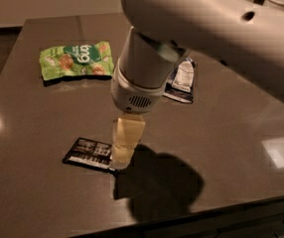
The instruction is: Pick rxbar chocolate
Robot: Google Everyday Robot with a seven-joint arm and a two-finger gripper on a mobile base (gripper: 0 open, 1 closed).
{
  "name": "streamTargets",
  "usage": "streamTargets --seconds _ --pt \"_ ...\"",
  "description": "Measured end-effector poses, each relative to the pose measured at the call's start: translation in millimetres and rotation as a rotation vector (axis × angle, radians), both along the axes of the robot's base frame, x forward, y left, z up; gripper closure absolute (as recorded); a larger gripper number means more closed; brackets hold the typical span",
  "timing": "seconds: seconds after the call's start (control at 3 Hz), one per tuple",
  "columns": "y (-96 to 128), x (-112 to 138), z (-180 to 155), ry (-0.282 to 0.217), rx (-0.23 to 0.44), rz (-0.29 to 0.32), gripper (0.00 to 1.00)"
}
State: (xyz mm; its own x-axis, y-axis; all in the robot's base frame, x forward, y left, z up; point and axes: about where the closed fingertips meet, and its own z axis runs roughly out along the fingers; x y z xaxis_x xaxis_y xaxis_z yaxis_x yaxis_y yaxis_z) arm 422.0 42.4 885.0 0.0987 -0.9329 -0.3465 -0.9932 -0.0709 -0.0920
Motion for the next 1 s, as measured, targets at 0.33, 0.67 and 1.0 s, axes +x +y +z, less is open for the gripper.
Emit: streamTargets --seconds 0.33,0.67,1.0 --pt "11.6 -8.0 -16.8 0.002 0.017 0.001 0.0" --pt "27.8 -17.7 -38.9 0.008 0.023 0.022 0.0" --pt "32.7 -23.3 -43.6 0.012 0.022 0.032 0.0"
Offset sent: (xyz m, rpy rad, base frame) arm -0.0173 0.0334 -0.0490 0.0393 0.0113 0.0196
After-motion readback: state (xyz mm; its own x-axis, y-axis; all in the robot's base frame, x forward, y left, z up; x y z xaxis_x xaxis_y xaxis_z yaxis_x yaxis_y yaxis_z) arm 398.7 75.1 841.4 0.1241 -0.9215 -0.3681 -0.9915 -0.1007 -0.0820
